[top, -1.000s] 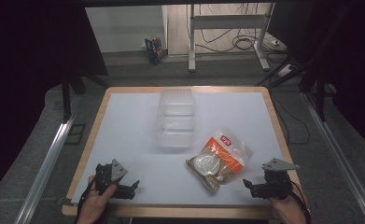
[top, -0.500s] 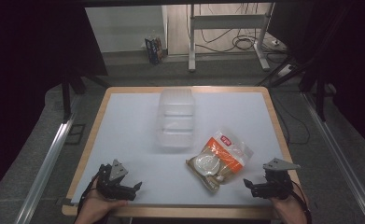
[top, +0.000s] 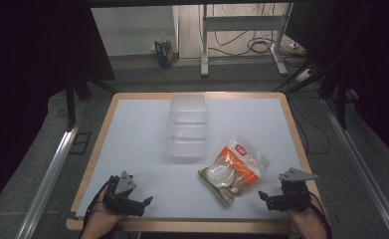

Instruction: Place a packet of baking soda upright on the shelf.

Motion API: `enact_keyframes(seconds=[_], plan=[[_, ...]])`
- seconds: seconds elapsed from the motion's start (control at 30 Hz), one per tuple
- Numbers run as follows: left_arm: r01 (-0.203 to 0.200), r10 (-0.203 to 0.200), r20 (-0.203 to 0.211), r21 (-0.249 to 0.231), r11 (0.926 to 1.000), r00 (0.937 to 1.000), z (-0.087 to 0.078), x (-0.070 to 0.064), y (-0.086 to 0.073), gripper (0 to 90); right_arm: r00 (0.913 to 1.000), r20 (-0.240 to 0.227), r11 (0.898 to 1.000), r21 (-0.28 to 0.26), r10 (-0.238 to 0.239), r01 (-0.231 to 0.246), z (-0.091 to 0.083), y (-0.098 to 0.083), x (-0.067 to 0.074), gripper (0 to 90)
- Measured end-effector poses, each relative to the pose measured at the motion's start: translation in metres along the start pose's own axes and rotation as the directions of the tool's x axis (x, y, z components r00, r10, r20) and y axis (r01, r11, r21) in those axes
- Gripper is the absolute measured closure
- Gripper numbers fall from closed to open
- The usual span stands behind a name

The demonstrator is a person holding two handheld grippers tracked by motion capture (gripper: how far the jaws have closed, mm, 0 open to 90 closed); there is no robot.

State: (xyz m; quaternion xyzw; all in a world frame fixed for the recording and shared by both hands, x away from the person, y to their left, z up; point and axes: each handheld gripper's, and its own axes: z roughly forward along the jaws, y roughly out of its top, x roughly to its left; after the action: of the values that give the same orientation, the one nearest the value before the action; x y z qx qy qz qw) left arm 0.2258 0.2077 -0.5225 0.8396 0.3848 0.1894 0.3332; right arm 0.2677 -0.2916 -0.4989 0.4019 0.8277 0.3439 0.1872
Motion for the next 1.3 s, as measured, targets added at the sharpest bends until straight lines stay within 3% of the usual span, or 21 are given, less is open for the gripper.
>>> enact_keyframes(seconds=[0.37, 0.5, 0.7, 0.87, 1.07, 1.3], plan=[[0.017, -0.017, 0.015, -0.006, 0.9998, 0.9997, 0.0, 0.002, 0.0, 2.2, 0.9997, 0.011, 0.999, -0.032, -0.024, 0.024, 0.002, 0.008, -0.002, 0.2], [0.015, -0.015, 0.022, -0.006, 0.9999, 0.9996, 0.0, 0.002, 0.0, 2.5, 0.9999, -0.009, 0.999, -0.04, -0.01, 0.009, 0.003, 0.011, -0.004, 0.2], [0.031, -0.031, 0.045, -0.002, 0.9995, 0.9985, 0.0, 0.003, 0.0, 5.3, 0.9996, -0.012, 0.999, -0.035, -0.024, 0.023, 0.007, 0.015, -0.005, 0.2], [0.015, -0.016, 0.046, 0.012, 0.9998, 0.9988, 0.001, 0.001, 0.001, 6.2, 0.9996, -0.015, 0.999, -0.041, -0.024, 0.024, 0.007, 0.018, -0.007, 0.2], [0.021, -0.022, 0.053, 0.015, 0.9997, 0.9984, 0.001, 0.002, 0.001, 5.1, 0.9986, -0.053, 0.999, -0.053, -0.007, 0.004, 0.008, 0.024, -0.01, 0.0], [-0.021, 0.021, 0.008, 0.023, 0.9995, 0.9998, 0.004, -0.004, 0.004, 0.0, 0.9975, -0.069, 0.999, -0.037, -0.016, 0.014, 0.015, 0.03, -0.012, 0.0]])
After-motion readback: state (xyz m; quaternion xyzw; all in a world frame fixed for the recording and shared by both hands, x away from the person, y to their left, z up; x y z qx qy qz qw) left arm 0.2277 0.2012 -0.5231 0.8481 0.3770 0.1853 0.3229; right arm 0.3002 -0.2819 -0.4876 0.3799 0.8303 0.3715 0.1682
